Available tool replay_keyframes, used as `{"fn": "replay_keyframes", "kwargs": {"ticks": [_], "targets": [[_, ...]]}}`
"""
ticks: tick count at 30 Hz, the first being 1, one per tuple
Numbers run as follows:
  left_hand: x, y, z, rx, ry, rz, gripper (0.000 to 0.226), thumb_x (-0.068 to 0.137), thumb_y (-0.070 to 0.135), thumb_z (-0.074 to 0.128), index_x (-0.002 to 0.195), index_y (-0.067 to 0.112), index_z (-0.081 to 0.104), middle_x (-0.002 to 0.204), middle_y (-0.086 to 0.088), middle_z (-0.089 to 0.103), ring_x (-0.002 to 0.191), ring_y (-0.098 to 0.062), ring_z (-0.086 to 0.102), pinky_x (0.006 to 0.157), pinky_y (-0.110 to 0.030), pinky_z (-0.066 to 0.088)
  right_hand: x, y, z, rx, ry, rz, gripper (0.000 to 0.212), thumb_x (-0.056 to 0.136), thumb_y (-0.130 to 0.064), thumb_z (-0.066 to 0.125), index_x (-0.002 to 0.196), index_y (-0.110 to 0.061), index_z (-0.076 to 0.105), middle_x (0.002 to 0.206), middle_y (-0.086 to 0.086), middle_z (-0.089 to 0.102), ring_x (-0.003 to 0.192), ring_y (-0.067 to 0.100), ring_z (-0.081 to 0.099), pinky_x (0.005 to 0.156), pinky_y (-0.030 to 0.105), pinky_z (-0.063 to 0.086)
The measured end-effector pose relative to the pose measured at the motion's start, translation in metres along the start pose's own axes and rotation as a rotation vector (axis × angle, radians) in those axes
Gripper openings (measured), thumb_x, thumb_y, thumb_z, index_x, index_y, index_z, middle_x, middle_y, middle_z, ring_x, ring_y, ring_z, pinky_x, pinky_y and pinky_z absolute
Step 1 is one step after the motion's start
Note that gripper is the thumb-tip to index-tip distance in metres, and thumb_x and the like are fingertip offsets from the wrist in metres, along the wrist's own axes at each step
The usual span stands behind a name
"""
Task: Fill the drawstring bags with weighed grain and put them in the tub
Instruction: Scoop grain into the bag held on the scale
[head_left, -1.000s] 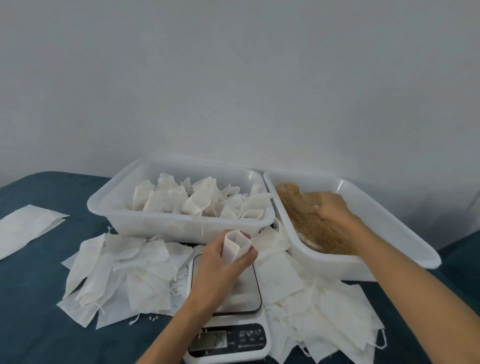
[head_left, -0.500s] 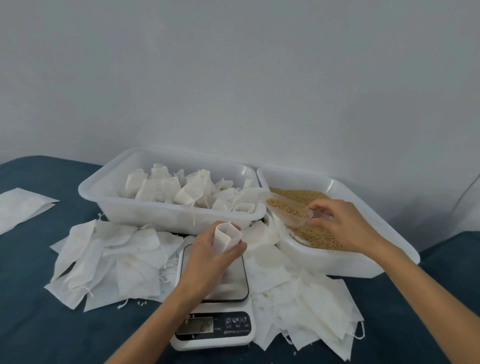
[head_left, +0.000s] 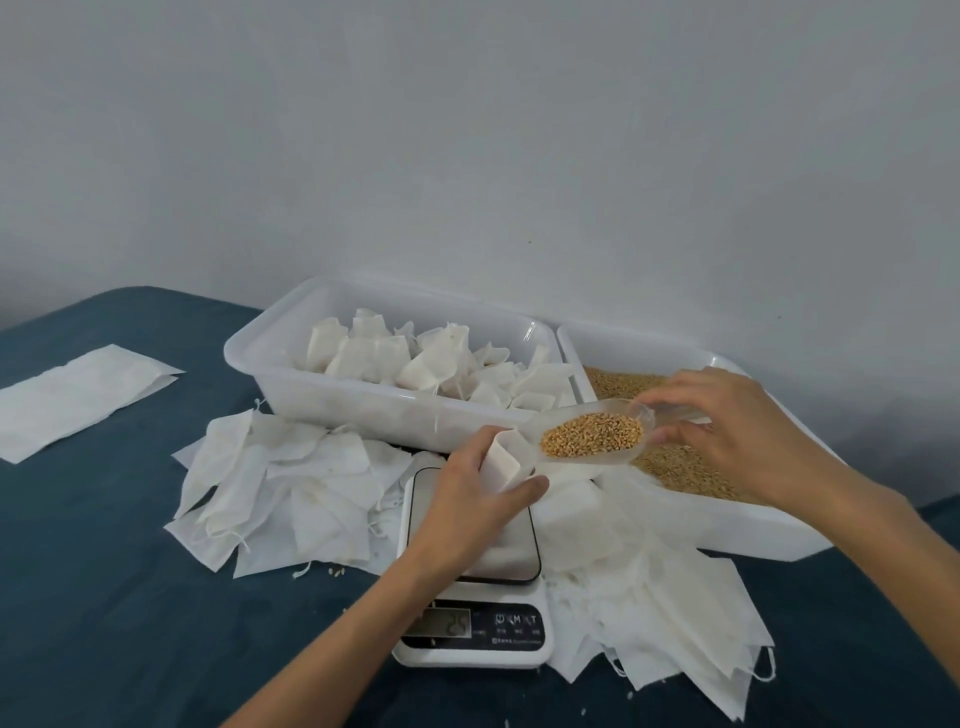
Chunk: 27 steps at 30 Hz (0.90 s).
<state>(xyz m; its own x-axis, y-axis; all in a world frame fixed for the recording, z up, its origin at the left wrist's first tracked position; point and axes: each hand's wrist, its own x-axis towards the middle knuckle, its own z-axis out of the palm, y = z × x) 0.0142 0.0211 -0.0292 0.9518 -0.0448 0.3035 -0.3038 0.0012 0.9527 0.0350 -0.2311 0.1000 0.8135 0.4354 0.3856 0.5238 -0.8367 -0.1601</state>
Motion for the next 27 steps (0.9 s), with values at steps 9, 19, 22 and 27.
{"fn": "replay_keyframes", "kwargs": {"ticks": [9, 19, 22, 27], "targets": [[0.001, 0.001, 0.0, -0.011, -0.02, 0.009, 0.027, 0.087, 0.023, 0.082, 0.102, 0.042, 0.069, 0.099, 0.016, 0.075, 0.095, -0.005, 0.07, 0.077, -0.014, 0.051, 0.005, -0.004, -0.002, -0.152, -0.019, -0.016, 0.033, 0.088, -0.017, 0.076, 0.12, -0.026, 0.073, 0.103, -0.013, 0.066, 0.099, 0.004, 0.056, 0.118, 0.042, 0.025], [0.002, -0.001, 0.001, -0.013, -0.034, -0.005, 0.029, 0.086, 0.027, 0.081, 0.112, 0.031, 0.07, 0.11, 0.01, 0.077, 0.107, -0.015, 0.072, 0.1, -0.047, 0.056, 0.007, -0.009, -0.002, -0.231, -0.018, -0.031, 0.038, 0.09, -0.009, 0.074, 0.122, -0.028, 0.072, 0.102, -0.011, 0.066, 0.104, 0.014, 0.06, 0.12, 0.038, 0.015], [0.002, -0.001, 0.001, -0.014, -0.035, -0.003, 0.028, 0.088, 0.023, 0.081, 0.111, 0.033, 0.07, 0.111, 0.012, 0.077, 0.106, -0.014, 0.072, 0.101, -0.046, 0.056, 0.006, -0.011, -0.003, -0.252, -0.023, -0.032, 0.04, 0.09, -0.006, 0.074, 0.124, -0.028, 0.071, 0.103, -0.01, 0.066, 0.103, 0.015, 0.06, 0.12, 0.039, 0.016], [0.001, 0.0, 0.0, -0.043, -0.037, -0.018, 0.03, 0.085, 0.026, 0.08, 0.114, 0.03, 0.07, 0.112, 0.01, 0.077, 0.108, -0.018, 0.072, 0.102, -0.051, 0.055, 0.007, -0.016, -0.005, -0.267, -0.019, -0.027, 0.037, 0.092, -0.009, 0.071, 0.124, -0.026, 0.072, 0.103, -0.009, 0.066, 0.105, 0.015, 0.06, 0.121, 0.038, 0.013]]}}
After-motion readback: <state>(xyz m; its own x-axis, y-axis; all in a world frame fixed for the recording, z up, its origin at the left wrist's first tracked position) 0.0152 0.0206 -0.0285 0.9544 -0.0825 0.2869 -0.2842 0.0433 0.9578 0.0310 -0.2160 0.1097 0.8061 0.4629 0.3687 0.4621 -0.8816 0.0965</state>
